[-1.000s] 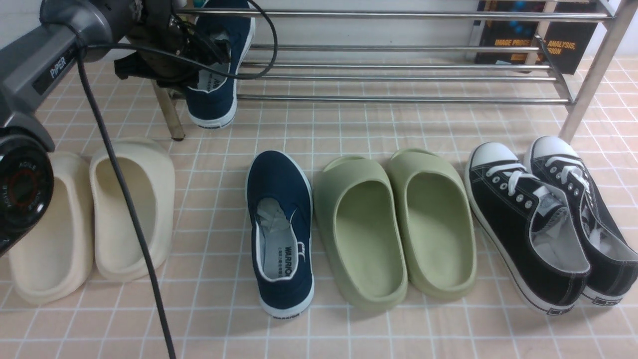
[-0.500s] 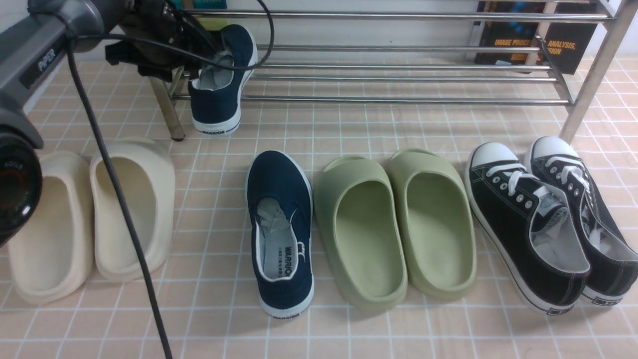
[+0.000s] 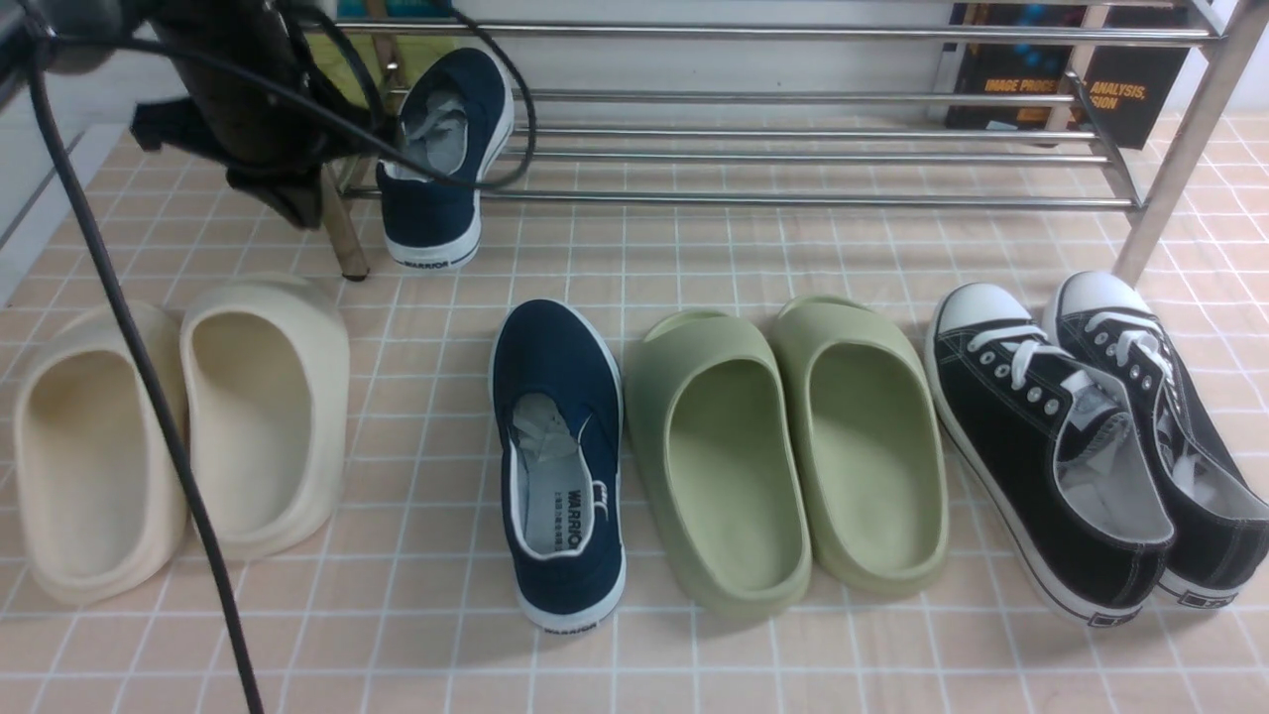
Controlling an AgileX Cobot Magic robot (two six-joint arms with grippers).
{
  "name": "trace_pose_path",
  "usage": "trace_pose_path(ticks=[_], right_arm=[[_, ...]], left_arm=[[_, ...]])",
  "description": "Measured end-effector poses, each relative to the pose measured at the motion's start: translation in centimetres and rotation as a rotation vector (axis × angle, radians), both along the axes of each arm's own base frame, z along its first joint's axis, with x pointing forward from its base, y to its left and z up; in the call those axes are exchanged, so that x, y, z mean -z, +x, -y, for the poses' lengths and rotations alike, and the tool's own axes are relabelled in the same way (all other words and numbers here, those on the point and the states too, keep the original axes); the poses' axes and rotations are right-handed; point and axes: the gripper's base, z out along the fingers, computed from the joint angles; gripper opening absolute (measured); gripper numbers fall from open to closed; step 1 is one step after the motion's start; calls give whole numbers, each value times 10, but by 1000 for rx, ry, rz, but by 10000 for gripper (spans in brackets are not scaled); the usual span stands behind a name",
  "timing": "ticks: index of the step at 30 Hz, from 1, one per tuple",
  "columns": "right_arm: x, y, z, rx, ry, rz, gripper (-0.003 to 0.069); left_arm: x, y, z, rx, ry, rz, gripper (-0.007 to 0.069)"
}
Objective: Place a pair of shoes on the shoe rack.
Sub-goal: Use the left arm to put a shoe into the shoe rack
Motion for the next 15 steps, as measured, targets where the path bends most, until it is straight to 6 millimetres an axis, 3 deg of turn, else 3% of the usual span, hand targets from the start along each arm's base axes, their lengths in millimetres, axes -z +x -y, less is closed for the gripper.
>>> trace_pose_path(ticks=[3, 7, 15], right_arm=[[0, 0, 0, 0, 0, 0, 92], [0, 0, 0, 0, 0, 0, 95], [0, 0, 0, 0, 0, 0, 106]], left_arm=[[29, 3, 4, 9, -45, 19, 2], [43, 10, 7, 12, -81, 95, 2], [41, 21, 10, 0, -119, 217, 2]])
